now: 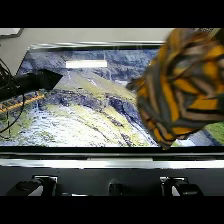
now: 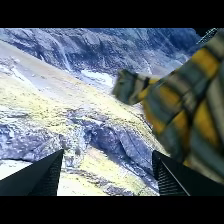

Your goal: Fold the clothes and pants, and hang the long-sleeved shirts on hangers.

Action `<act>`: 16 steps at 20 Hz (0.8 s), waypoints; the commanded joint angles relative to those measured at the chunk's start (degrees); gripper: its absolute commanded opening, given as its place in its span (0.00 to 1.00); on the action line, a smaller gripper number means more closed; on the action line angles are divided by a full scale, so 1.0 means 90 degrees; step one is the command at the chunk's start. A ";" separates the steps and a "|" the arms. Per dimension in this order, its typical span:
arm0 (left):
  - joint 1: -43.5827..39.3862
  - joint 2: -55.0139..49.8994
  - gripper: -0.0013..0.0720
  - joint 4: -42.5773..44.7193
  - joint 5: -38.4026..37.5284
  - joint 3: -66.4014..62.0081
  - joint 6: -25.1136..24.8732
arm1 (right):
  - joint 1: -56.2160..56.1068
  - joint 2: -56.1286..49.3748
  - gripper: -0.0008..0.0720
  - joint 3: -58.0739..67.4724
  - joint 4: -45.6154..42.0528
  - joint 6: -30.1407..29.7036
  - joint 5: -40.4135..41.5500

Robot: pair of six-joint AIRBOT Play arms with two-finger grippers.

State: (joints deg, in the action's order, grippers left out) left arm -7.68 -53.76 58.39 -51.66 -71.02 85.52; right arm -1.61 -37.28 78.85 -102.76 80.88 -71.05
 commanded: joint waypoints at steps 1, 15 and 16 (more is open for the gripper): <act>0.0010 0.0005 0.88 -0.0051 0.0007 0.0002 0.0124 | 0.0000 0.0160 0.03 0.0002 -0.2912 0.3116 0.0386; 0.0010 -0.0002 0.88 -0.0185 0.0007 0.0002 0.0121 | 0.0316 -0.1892 0.03 0.1545 -0.5918 0.6042 -0.0221; 0.0010 -0.0002 0.88 -0.0185 0.0007 0.0002 0.0119 | 0.0673 -0.2106 0.03 0.1848 -0.5727 0.6042 -0.0119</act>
State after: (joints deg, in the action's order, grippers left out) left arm -7.64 -53.76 56.73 -51.59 -71.02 86.59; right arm 0.45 -51.13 89.41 -154.32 132.22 -74.61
